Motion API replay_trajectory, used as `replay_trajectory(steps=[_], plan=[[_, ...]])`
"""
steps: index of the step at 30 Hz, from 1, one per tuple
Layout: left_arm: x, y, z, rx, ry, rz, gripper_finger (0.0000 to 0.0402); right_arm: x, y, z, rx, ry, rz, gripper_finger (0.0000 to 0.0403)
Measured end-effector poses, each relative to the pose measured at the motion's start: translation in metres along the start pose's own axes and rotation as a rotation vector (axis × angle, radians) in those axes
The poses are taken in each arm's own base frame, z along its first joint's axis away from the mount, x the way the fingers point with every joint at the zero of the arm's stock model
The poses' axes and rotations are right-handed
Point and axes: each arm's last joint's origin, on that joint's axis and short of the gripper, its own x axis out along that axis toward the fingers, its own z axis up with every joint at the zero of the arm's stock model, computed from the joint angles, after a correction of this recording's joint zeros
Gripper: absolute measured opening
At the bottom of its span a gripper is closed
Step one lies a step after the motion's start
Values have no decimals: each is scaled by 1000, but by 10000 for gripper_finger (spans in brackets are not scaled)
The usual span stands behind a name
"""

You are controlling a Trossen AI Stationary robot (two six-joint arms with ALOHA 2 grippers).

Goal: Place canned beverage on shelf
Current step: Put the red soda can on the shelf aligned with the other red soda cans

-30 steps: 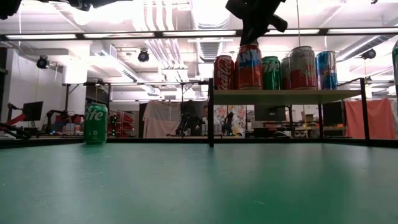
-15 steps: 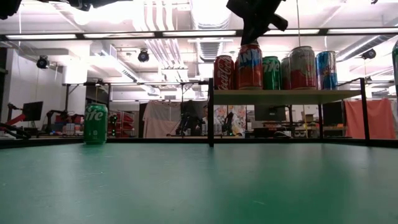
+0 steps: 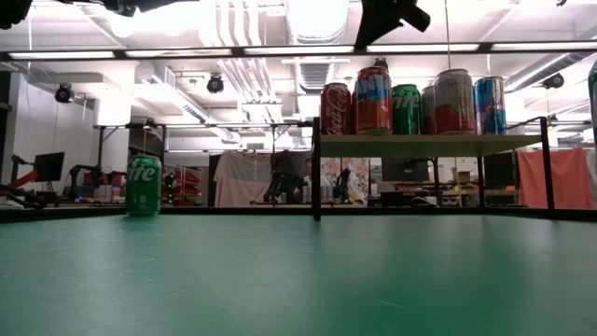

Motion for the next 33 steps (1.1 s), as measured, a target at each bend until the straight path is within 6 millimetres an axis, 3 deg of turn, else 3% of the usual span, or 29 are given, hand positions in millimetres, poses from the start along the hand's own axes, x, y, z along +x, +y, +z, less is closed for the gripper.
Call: replay_trajectory(steps=[7, 33], plan=[[0, 0, 0, 0, 0, 0, 351, 0, -8, -17, 49, 179, -73, 9], [0, 0, 0, -1, -1, 0, 351, 8, -20, -12, 62, 106, -215, 9]])
